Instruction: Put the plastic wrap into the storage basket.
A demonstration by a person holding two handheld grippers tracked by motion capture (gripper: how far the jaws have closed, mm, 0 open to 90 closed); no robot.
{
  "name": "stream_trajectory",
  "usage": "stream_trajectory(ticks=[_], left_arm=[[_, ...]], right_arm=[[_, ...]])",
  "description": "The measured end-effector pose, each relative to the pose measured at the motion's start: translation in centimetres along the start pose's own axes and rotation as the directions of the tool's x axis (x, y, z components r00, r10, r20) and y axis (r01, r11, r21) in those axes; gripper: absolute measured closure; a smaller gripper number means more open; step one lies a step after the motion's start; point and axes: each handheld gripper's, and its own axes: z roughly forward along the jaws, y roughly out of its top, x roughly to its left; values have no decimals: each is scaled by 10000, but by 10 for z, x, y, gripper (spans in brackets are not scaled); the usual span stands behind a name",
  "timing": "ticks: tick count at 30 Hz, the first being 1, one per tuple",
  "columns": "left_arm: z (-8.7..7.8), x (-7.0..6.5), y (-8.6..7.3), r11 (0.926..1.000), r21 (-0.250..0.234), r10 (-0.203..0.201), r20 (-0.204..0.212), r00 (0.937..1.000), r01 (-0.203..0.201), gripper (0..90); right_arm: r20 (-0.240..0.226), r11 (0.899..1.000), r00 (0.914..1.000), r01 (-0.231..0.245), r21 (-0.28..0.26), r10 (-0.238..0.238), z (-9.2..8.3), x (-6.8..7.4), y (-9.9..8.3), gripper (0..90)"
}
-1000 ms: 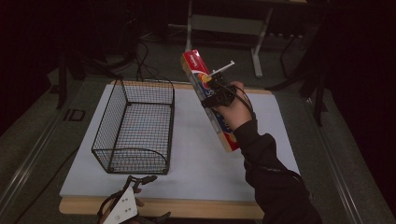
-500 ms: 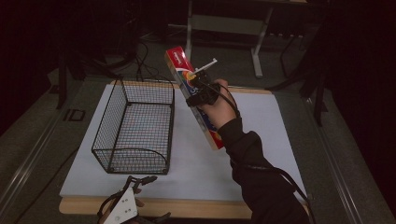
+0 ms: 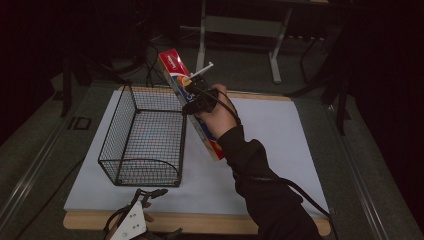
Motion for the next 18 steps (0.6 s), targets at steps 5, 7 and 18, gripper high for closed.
stream_trajectory(ticks=[5,7,18], left_arm=[[0,0,0,10000,10,10,35,10000,-10,1],[0,0,0,10000,1,24,32,10000,-24,1],[-2,-1,0,10000,-35,44,22,10000,-44,1]], right_arm=[[-214,9999,9998,54,-92,-56,3,14,8,395],[-252,9999,9996,118,-123,-122,5,20,11,395],[-762,9981,9968,202,-588,-247,11,56,31,395]])
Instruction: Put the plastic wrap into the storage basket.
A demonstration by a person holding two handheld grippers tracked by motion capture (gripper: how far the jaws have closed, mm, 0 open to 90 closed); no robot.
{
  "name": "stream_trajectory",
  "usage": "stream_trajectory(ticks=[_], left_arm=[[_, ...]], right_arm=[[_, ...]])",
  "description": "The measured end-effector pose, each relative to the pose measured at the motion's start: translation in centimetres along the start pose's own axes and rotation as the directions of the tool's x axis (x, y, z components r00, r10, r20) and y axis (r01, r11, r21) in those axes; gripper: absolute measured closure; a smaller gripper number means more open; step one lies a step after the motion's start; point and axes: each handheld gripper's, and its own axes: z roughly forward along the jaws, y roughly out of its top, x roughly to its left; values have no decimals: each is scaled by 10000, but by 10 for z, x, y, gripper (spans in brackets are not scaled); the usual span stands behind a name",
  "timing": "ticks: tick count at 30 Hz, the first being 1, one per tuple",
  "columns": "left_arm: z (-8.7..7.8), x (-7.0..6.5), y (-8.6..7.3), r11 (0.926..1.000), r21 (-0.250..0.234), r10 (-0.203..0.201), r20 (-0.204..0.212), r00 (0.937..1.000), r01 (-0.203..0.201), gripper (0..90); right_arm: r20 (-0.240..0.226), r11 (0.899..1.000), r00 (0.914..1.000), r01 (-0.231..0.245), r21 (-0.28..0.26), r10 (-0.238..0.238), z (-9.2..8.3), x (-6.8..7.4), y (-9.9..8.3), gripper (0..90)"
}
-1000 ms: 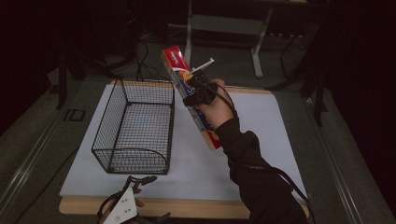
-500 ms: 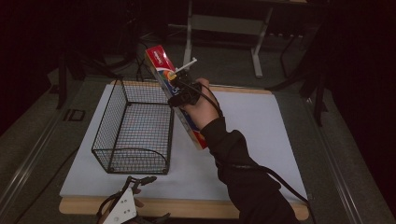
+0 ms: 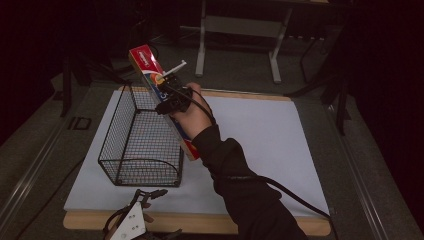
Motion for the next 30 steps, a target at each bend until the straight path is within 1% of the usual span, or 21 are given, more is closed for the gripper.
stream_trajectory(ticks=[3,6,8,11,16,17,18,20,22,24,25,26,28,29,30], left_arm=[[-1,0,0,10000,-20,-8,3,10000,8,1],[-1,0,0,10000,-50,-17,-17,10000,17,1],[-1,0,0,10000,-54,-17,-9,10000,17,1],[-1,0,1,10000,-62,-17,2,10000,17,1],[-2,-1,1,9999,-102,-10,15,10000,10,1],[-2,-1,1,9999,-114,-13,4,10000,13,1],[-2,-1,1,9999,-126,-21,-5,10000,21,1],[-3,0,1,9999,-129,-38,-6,10000,38,1],[-4,0,1,9999,-155,-24,-48,10000,24,1],[-4,-1,1,9998,-197,-35,-42,10000,34,1],[-4,-1,1,9998,-197,-35,-42,10000,34,1],[-5,-1,1,9998,-174,-13,-32,10000,13,1],[-5,0,1,9998,-175,-16,-24,10000,16,1],[-5,0,1,9998,-181,-30,-14,10000,29,1],[-5,0,1,9998,-176,-53,-2,10000,52,1]], right_arm=[[-6,9999,9999,142,-8,-142,3,8,7,395],[-128,9999,9998,162,-28,-162,5,16,14,395],[-118,9996,9996,270,-79,-271,6,21,19,395],[-152,9994,9995,278,-218,-282,8,28,25,395],[-161,9986,9993,328,-418,-335,17,41,34,395],[-231,9986,9994,255,-473,-266,22,45,35,395],[-231,9986,9994,255,-473,-266,22,45,35,395],[-260,9985,9995,190,-506,-203,29,47,35,395],[-155,9988,9998,151,-470,-159,38,49,34,395],[-133,9990,9999,7,-454,-13,46,50,33,395],[-133,9990,9999,7,-454,-13,46,50,33,395],[-213,9989,9996,-209,-426,200,58,51,27,394],[-255,9988,9994,-240,-417,230,61,51,26,394],[-297,9986,9990,-347,-391,336,66,51,21,394],[-297,9986,9990,-347,-391,336,66,51,21,394]])
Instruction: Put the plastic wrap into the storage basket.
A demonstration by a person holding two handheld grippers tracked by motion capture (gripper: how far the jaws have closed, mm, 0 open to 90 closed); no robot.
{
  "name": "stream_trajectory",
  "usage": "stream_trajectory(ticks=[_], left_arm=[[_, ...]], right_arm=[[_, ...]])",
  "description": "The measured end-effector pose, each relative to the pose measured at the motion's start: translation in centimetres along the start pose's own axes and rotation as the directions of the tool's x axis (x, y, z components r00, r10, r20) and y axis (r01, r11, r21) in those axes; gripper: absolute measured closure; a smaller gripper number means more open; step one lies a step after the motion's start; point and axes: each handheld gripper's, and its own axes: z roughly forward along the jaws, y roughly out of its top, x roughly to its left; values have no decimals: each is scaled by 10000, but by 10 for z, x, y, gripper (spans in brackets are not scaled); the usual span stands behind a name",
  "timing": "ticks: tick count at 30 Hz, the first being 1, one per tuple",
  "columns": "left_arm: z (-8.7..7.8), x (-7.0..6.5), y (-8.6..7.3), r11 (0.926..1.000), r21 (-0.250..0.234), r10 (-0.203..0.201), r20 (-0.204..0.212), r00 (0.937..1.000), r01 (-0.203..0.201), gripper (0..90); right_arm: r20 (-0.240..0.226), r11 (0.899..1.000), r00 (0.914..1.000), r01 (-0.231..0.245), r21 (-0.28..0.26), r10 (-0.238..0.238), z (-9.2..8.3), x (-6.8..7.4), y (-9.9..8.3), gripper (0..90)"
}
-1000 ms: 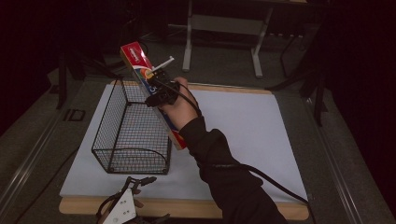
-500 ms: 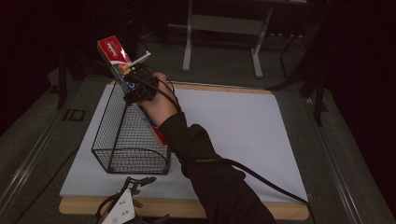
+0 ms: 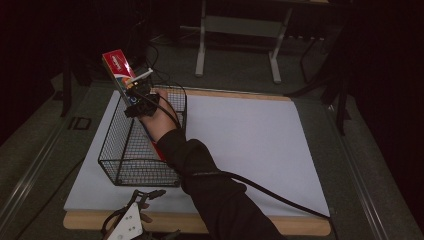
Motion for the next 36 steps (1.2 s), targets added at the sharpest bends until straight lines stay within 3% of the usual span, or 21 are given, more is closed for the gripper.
stream_trajectory(ticks=[13,20,22,29,36], left_arm=[[1,-1,0,10000,44,46,17,10000,-46,1],[1,-1,0,10000,69,48,38,10000,-48,1],[1,-1,0,10000,76,57,42,10000,-58,1],[2,-1,0,9999,109,78,59,10000,-79,1],[2,-1,0,9999,132,71,92,9999,-72,1]], right_arm=[[98,9994,9999,-140,318,136,23,1,-27,394],[394,9972,9990,-259,701,232,33,-3,-39,391],[231,9960,9991,-379,810,362,35,-4,-41,390],[175,9877,9998,-162,1553,136,44,-3,-48,380],[170,9890,9999,-50,1479,25,45,-6,-51,370]])
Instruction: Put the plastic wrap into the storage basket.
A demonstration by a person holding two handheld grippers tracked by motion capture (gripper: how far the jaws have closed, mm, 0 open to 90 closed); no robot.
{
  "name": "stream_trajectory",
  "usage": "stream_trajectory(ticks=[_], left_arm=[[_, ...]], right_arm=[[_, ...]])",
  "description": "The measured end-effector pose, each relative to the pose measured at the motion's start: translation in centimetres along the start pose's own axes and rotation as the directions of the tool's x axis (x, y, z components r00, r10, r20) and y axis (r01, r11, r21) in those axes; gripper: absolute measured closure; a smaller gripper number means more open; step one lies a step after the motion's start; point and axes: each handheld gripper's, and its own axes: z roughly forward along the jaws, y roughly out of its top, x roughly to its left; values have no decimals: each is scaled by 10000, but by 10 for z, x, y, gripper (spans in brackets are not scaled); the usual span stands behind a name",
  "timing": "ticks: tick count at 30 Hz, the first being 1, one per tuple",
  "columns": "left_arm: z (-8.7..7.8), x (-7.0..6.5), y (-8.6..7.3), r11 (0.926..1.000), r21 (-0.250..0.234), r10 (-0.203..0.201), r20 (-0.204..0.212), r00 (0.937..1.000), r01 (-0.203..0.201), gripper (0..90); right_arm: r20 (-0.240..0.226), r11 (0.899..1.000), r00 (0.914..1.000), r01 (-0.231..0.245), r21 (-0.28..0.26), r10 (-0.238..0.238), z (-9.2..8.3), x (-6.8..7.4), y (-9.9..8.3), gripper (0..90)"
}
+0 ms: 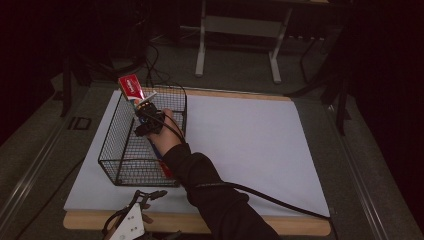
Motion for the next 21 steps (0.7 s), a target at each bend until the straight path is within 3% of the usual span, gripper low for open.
stream_trajectory(ticks=[8,15,21], left_arm=[[0,0,0,10000,30,-1,13,10000,1,1],[0,0,0,10000,38,-1,20,10000,1,1],[1,0,-1,10000,84,-3,33,10000,2,1]], right_arm=[[-115,9996,9997,238,116,-237,0,-2,1,337],[-127,9984,9987,496,285,-492,1,-4,1,244],[-171,9984,9983,550,95,-548,-4,-8,0,191]])
